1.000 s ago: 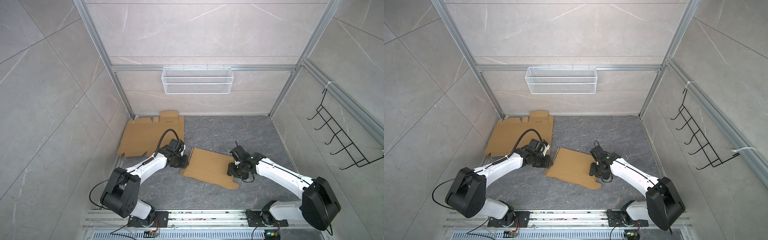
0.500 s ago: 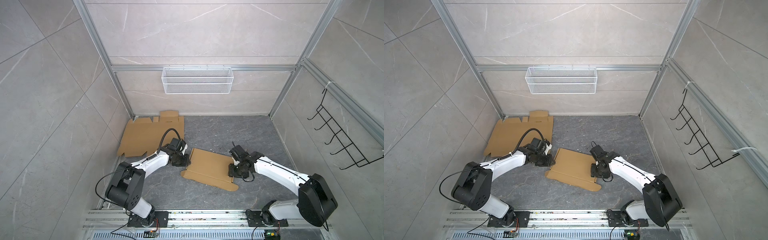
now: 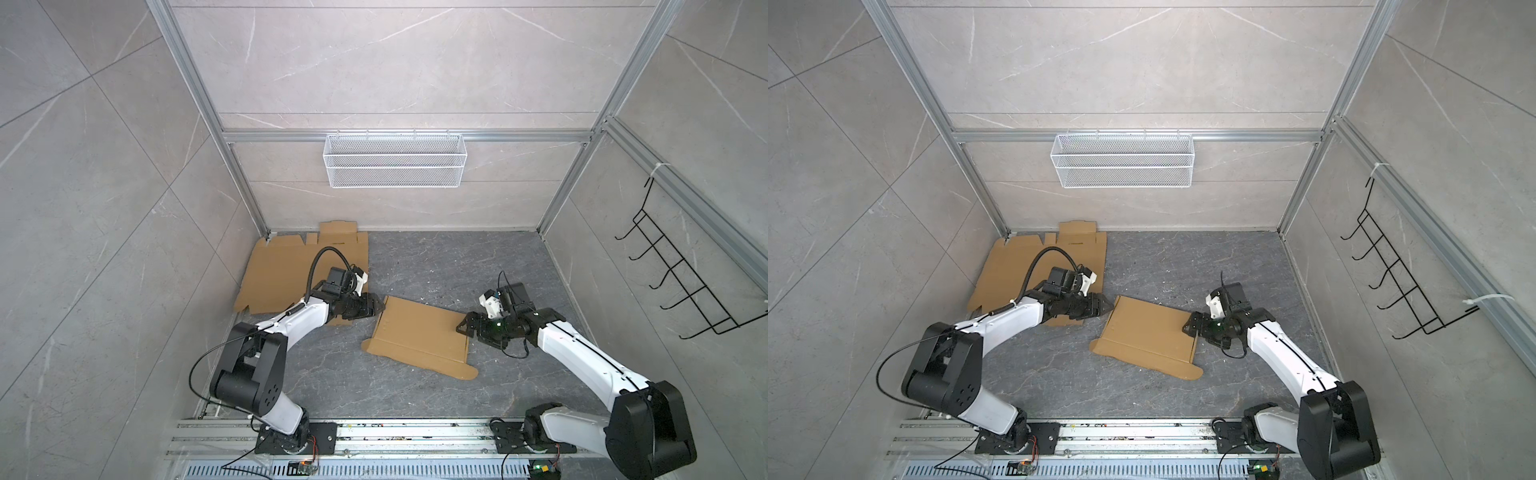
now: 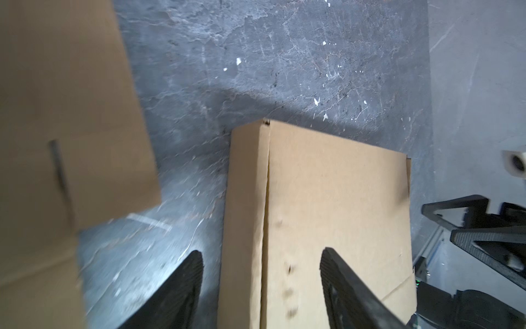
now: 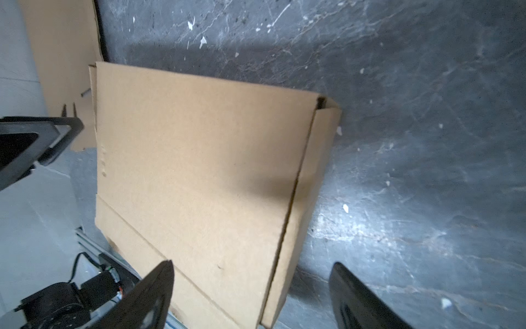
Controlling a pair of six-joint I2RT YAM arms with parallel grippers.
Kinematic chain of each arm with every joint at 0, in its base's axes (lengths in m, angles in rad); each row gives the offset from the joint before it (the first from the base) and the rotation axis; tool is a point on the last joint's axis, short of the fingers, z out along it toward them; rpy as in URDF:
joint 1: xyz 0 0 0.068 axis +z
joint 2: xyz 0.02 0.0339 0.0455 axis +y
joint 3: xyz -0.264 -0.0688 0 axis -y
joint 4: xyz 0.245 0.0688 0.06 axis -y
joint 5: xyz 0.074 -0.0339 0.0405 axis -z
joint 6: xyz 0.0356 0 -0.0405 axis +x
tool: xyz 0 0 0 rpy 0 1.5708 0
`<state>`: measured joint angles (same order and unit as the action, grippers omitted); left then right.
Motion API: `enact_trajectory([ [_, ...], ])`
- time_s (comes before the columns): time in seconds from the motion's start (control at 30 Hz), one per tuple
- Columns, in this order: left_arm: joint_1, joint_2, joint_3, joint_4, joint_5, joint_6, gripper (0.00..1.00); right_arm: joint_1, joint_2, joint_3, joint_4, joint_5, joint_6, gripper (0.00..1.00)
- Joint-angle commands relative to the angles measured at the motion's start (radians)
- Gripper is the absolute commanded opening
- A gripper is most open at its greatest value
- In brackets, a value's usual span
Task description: Fold the paper box
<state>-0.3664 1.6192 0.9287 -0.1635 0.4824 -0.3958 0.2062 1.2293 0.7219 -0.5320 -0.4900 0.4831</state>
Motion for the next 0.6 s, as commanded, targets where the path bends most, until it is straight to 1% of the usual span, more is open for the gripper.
enact_trajectory([
  [0.0, -0.002, 0.063, 0.020, 0.120, 0.077, -0.018, 0.69, -0.050, 0.005, -0.052, 0.100, -0.182, 0.009, 0.88],
  [0.1, -0.002, 0.088, 0.005, 0.144, 0.085, -0.007, 0.68, -0.079, 0.010, -0.072, 0.109, -0.217, -0.010, 0.90],
  [0.17, -0.002, 0.104, -0.009, 0.147, 0.086, 0.004, 0.66, -0.092, 0.014, -0.087, 0.118, -0.234, -0.016, 0.91],
  [0.23, 0.000, 0.115, -0.024, 0.146, 0.078, 0.012, 0.60, -0.099, 0.021, -0.104, 0.132, -0.250, -0.020, 0.93],
  [0.37, 0.002, 0.146, -0.057, 0.124, 0.044, 0.032, 0.46, -0.100, 0.039, -0.145, 0.179, -0.283, -0.014, 0.96],
  [0.47, 0.008, 0.176, -0.068, 0.110, 0.032, 0.027, 0.37, -0.100, 0.048, -0.168, 0.193, -0.282, -0.019, 0.99],
  [0.57, 0.019, 0.203, -0.064, 0.079, 0.029, 0.019, 0.30, -0.100, 0.050, -0.185, 0.204, -0.275, -0.010, 0.99],
])
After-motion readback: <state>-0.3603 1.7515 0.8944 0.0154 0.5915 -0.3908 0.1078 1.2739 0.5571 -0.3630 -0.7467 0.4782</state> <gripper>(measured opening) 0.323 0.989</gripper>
